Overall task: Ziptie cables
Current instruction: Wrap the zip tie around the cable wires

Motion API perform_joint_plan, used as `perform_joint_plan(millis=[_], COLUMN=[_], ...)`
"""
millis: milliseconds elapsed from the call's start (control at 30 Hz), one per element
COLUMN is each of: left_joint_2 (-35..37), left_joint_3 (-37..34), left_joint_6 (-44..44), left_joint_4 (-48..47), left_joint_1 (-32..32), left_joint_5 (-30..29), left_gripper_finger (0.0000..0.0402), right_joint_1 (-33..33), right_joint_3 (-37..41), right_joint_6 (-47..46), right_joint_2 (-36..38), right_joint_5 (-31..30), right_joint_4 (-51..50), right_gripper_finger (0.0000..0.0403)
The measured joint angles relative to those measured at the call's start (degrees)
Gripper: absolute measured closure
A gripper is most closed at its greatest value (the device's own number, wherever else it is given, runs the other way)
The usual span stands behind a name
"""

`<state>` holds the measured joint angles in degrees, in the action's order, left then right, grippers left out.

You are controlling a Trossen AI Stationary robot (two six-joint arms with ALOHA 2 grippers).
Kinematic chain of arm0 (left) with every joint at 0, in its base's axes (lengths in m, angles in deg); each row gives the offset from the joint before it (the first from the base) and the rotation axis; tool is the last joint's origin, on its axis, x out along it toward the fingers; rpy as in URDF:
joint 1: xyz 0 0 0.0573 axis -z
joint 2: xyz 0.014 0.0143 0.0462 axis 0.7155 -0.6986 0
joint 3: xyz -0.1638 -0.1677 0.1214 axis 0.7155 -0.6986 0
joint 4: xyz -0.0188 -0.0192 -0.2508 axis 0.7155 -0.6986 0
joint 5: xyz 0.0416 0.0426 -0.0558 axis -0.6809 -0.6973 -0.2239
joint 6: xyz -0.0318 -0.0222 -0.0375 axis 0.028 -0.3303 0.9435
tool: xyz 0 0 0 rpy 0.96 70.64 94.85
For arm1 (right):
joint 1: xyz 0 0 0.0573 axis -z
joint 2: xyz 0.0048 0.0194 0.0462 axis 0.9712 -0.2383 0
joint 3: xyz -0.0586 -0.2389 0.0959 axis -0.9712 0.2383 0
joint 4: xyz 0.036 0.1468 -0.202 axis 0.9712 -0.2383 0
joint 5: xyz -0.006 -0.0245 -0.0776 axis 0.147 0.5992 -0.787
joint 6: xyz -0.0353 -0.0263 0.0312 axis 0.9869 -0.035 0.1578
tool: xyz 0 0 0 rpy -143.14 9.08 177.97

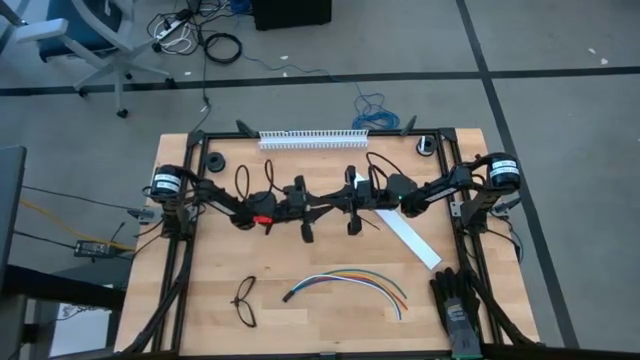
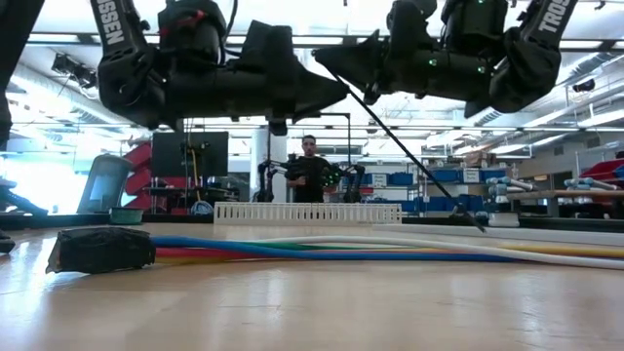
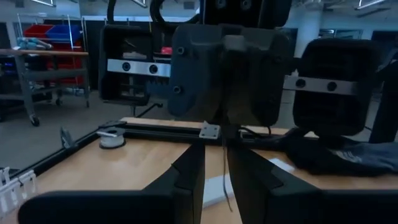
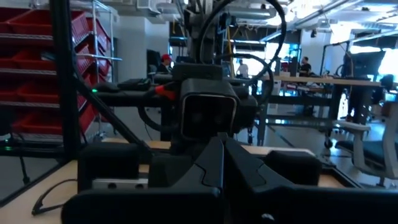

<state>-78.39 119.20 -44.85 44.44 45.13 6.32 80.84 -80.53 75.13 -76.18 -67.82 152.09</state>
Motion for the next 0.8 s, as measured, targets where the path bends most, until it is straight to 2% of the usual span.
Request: perform_joint_plan(millis=[367, 600, 800], left_joint_2=[0.0, 0.0, 0.1], left_joint_3=[1.8, 1.9, 1.9], left_joint_6=[-0.1, -0.1, 0.0], left_joint_4=[0.1, -0.5, -2.0], left_joint_1=[-0.3, -0.3, -0.3], left_joint_5=[0.5, 0.5, 0.5], left_gripper_finger=[0.0328, 0.0389, 0.0395], right_joint_1=[0.5, 0.5, 0.5], right_joint_3=[-0.4, -0.4, -0.4], right_joint_6=[0.0, -0.1, -0.1], right_joint_2=[0.0, 0.0, 0.0], right_joint_5=[0.0, 0.0, 0.0], right_joint_4=[0.0, -0.2, -0.5], right_gripper_finger=[0.0403, 0.0403, 0.0403])
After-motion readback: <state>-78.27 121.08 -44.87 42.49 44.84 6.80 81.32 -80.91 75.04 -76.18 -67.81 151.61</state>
